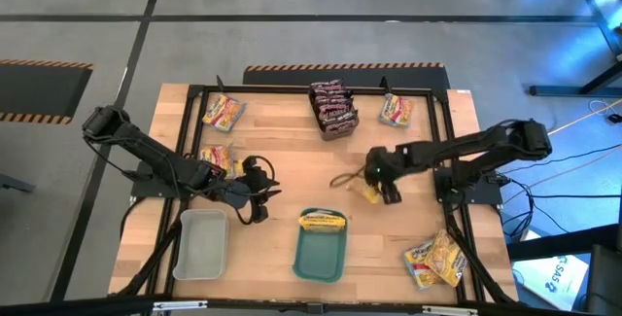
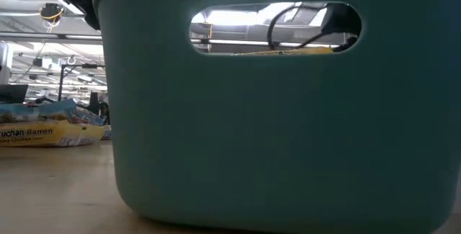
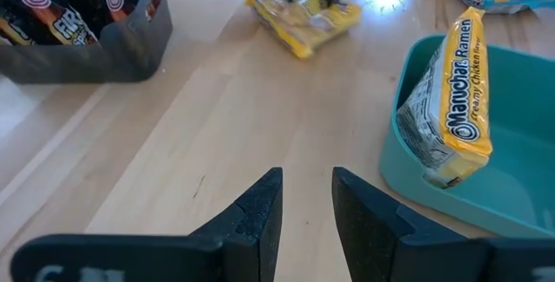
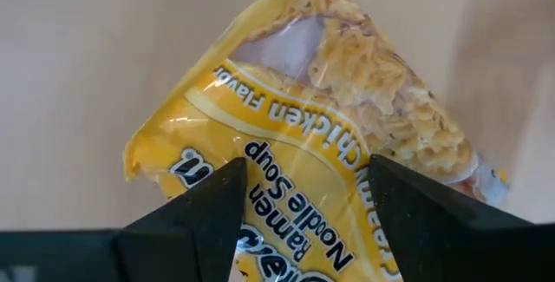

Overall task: Sort Maruchan noodles
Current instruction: Put the yellow noodle pack into the green bin

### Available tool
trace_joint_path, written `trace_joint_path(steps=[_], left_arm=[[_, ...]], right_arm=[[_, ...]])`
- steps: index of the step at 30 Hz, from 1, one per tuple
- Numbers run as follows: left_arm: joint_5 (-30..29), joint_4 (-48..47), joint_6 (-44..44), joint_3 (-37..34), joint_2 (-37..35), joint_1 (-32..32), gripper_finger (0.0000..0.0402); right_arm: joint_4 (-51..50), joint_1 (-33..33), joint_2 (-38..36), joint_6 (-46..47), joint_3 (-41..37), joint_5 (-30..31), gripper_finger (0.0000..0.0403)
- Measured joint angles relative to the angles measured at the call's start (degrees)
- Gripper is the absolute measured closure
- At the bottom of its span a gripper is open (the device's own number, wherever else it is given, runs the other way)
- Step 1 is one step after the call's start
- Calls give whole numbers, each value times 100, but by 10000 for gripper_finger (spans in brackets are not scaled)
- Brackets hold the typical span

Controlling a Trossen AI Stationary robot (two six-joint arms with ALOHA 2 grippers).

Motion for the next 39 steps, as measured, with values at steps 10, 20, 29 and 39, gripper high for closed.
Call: trace_joint_path(steps=[10, 20, 29, 39], left_arm=[[13, 72, 106, 0, 0, 101, 305], [1329, 1777, 1319, 11, 531, 1005, 305], [2518, 2021, 1809, 583, 1673, 2098, 305], [2726, 2615, 2421, 1482, 3554, 2606, 305]], right_arm=[[-488, 1115, 138, 853, 1102, 1296, 169], [-1675, 1860, -501, 5366, 1432, 1367, 169], [-352, 2508, -1005, 8442, -109, 1533, 169], [1276, 2502, -1055, 10054, -1346, 1587, 169]])
